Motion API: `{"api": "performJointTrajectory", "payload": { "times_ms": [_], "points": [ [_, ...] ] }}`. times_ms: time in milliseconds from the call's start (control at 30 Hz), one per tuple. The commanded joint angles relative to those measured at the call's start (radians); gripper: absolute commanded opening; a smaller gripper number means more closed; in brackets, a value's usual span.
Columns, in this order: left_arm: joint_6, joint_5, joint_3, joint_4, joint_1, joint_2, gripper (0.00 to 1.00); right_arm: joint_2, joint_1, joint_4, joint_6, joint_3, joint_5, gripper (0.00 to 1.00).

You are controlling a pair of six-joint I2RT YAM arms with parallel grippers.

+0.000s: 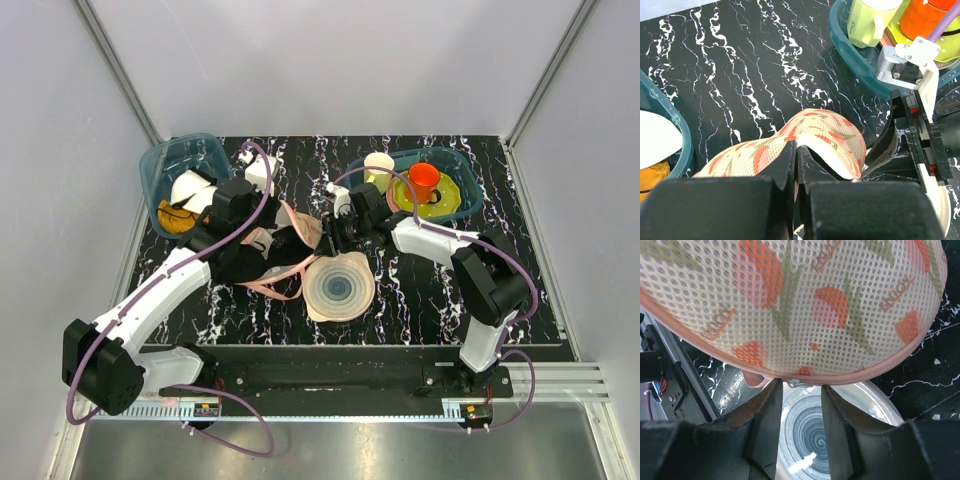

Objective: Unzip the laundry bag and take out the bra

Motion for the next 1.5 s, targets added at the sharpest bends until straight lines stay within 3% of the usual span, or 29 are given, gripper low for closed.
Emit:
{"api": "performJointTrajectory", "payload": {
  "times_ms": [0,300,433,467,500,733,900,1233,1467],
  "points": [
    [-0.023,0.034,0.041,0.057,0.005,-0.013,0.0,0.009,0.014,0.068,-0.006,0.043,-0.031,0.43],
    [-0.026,0.037,0.032,0.061,0.005,-0.013,0.0,0.027,0.014,0.146,0.042,0.016,-0.095,0.38],
    [-0.029,0.04,0.029,0.064,0.005,-0.011,0.0,0.032,0.015,0.16,0.051,0.011,-0.097,0.3],
    [-0.029,0.04,0.029,0.064,0.005,-0.011,0.0,0.03,0.015,0.161,0.053,0.006,-0.097,0.21],
    [-0.029,0.04,0.027,0.064,0.003,-0.011,0.0,0.03,0.014,0.164,0.054,0.003,-0.093,0.19],
    [-0.026,0.04,0.024,0.069,0.005,-0.016,0.0,0.025,0.014,0.175,0.06,-0.02,-0.077,0.15],
    [-0.023,0.037,0.021,0.071,0.003,-0.016,0.0,0.025,0.014,0.18,0.066,-0.038,-0.069,0.0],
    [0.023,0.029,0.01,0.057,0.005,-0.049,0.0,-0.04,-0.008,0.157,0.088,-0.104,0.115,0.0],
    [0.064,0.041,-0.023,0.045,0.005,-0.103,0.0,-0.093,-0.139,0.255,0.218,-0.181,0.121,0.0]
  ]
}}
